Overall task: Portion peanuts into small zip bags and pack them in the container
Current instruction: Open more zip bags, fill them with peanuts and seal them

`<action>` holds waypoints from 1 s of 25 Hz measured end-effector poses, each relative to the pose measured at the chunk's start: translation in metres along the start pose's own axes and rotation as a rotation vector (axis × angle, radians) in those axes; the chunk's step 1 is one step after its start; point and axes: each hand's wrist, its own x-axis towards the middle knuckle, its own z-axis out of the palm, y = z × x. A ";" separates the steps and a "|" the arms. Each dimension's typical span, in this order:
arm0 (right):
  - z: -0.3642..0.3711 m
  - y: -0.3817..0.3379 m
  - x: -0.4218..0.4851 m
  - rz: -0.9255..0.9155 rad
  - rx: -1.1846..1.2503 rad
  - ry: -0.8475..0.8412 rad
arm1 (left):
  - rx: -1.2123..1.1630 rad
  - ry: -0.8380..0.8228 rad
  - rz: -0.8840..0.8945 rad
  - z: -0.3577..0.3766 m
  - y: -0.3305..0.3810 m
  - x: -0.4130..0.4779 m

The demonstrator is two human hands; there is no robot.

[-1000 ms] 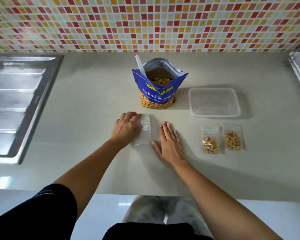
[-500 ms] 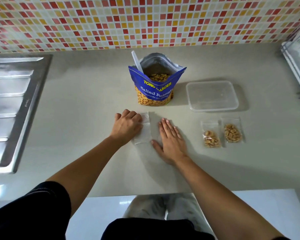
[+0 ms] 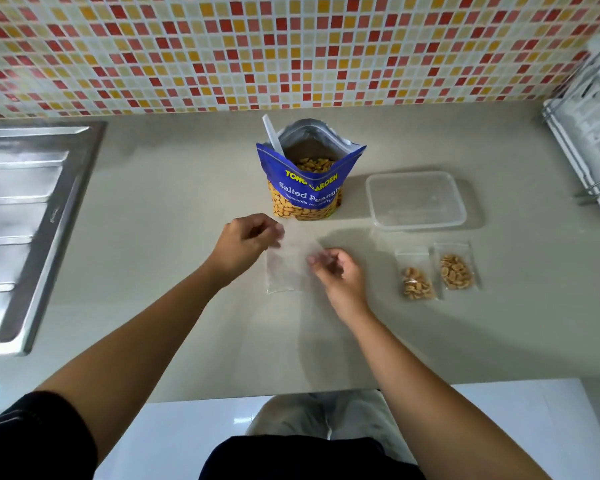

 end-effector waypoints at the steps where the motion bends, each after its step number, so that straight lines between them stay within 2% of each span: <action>1: -0.001 -0.002 0.001 0.016 0.099 0.038 | -0.077 -0.005 -0.027 -0.001 0.002 -0.001; 3: -0.006 -0.008 0.004 0.017 0.199 0.086 | -0.105 -0.023 -0.031 -0.003 0.005 -0.004; 7: -0.014 -0.023 0.006 -0.048 0.196 0.113 | -0.145 0.014 -0.040 0.000 0.009 -0.013; 11: -0.013 -0.034 0.007 -0.115 0.184 0.087 | 0.060 0.067 -0.016 0.005 0.013 -0.011; 14: -0.008 -0.042 0.005 -0.116 0.150 0.051 | 0.013 0.069 -0.038 0.006 0.023 -0.008; 17: -0.007 -0.053 0.005 -0.141 0.130 0.026 | 0.064 0.089 0.031 -0.002 0.027 -0.004; 21: -0.006 -0.069 0.008 -0.088 0.306 0.007 | 0.192 0.148 0.102 -0.008 0.034 -0.002; 23: -0.007 -0.076 0.010 -0.065 0.337 -0.004 | 0.152 0.146 0.096 -0.011 0.041 -0.002; 25: -0.010 -0.083 0.009 -0.050 0.290 -0.043 | -0.003 0.144 0.068 -0.017 0.048 -0.002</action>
